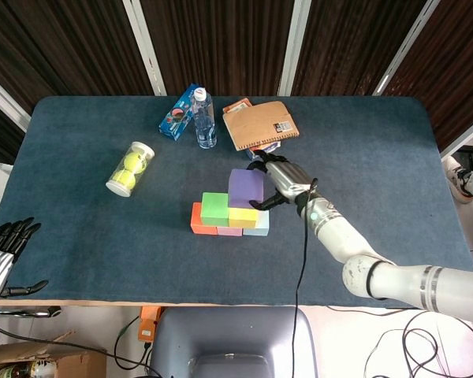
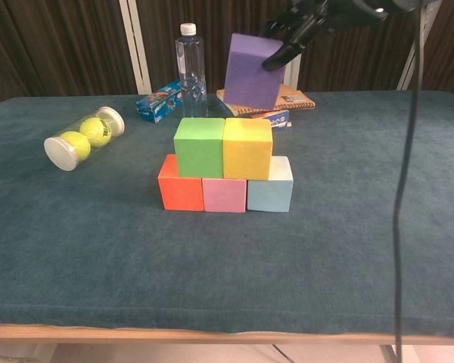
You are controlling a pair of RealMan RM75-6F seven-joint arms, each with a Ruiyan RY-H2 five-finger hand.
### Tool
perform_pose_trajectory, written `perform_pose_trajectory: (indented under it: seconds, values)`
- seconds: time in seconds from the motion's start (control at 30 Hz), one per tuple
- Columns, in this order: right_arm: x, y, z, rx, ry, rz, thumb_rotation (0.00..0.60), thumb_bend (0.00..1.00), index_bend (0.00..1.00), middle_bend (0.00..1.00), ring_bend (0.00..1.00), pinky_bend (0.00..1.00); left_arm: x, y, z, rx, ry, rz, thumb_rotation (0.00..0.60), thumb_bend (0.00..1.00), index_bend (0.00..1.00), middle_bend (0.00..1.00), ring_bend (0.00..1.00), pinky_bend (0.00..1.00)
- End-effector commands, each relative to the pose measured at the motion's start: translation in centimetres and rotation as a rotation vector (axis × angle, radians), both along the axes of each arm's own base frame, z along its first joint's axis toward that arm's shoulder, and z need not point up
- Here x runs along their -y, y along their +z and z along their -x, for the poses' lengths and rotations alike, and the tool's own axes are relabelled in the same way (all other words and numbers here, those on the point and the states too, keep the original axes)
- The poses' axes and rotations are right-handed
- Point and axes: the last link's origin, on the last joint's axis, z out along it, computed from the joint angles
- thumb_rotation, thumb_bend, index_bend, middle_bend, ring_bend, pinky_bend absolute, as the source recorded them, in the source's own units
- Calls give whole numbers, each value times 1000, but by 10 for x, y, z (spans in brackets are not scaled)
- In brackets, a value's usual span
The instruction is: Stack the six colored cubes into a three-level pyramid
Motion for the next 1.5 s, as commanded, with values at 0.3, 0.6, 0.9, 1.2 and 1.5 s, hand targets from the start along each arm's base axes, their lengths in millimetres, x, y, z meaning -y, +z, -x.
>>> perform_pose_trajectory:
  seconds: [0.3, 0.6, 0.9, 1.2, 1.5]
  values:
    - [-2, -19, -14, -63, 11, -8, 545, 306, 367, 0, 0, 0, 5, 2, -1, -7, -18, -7, 489, 101, 25, 0, 0, 67]
    - [-6, -17, -13, -64, -20, -18, 543, 307, 367, 0, 0, 0, 4, 2, 2, -6, -9, -5, 486, 101, 25, 0, 0, 67]
    - [-6, -25, -14, -72, -26, -27, 545, 307, 361, 0, 0, 0, 6, 4, 5, -8, -2, -7, 488, 101, 25, 0, 0, 67]
    - [-6, -30, -17, -58, -25, -31, 544, 307, 349, 0, 0, 0, 6, 5, 8, -6, 3, -8, 488, 101, 25, 0, 0, 67]
    - [-6, -32, -17, -67, -21, -32, 545, 307, 272, 0, 0, 0, 5, 5, 9, -4, 4, -8, 486, 101, 25, 0, 0, 67]
